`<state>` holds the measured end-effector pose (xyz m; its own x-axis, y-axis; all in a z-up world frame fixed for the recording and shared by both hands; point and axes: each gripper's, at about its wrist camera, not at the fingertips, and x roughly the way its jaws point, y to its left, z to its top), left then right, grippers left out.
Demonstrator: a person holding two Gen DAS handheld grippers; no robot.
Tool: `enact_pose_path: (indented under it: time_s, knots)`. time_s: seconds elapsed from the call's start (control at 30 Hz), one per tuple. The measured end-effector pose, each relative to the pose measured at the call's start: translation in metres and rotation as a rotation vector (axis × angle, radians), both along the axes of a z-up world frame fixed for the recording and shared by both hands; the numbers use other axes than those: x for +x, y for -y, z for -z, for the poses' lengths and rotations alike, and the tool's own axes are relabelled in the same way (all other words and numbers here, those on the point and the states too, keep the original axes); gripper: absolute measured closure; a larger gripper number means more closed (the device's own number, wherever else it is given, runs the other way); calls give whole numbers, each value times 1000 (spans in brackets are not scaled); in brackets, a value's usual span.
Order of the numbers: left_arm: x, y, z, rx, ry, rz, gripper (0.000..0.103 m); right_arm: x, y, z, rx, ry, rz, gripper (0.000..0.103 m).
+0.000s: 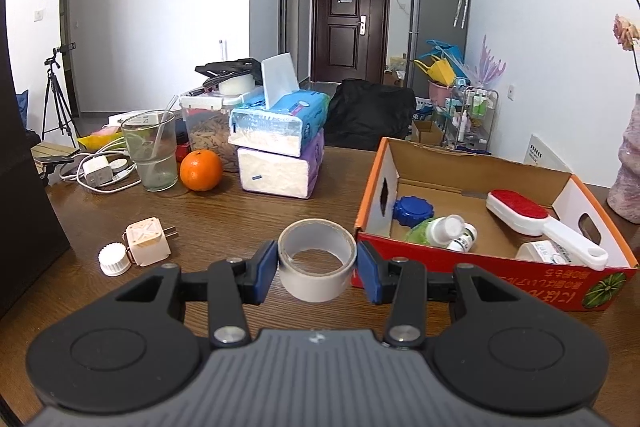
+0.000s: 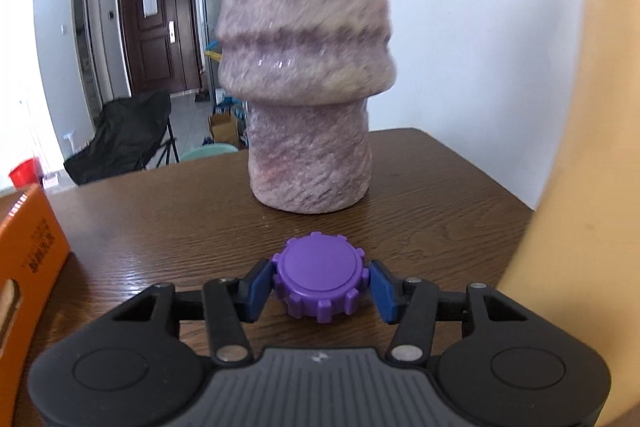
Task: Organize rigid objects
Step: 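Move the right tool to the purple cap and grasp it while the left tool holds the tape, then carry the tape roll and purple cap over the cardboard box with both tools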
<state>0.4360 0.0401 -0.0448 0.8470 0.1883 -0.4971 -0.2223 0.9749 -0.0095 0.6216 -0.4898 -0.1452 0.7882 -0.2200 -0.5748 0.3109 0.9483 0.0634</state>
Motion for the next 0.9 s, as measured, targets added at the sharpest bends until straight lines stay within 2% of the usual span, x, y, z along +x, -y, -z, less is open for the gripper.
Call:
enact_pose_path:
  time_s: [0.33, 0.6, 0.9]
  knots:
    - [-12, 14, -8, 3, 10, 62, 58, -63, -13, -25, 24, 61, -20, 51]
    - [-27, 21, -15, 5, 22, 126, 58, -120, -47, -50, 3, 115, -85, 51]
    - [-43, 24, -18, 0, 30, 173, 58, -169, -84, -63, -14, 146, -140, 51]
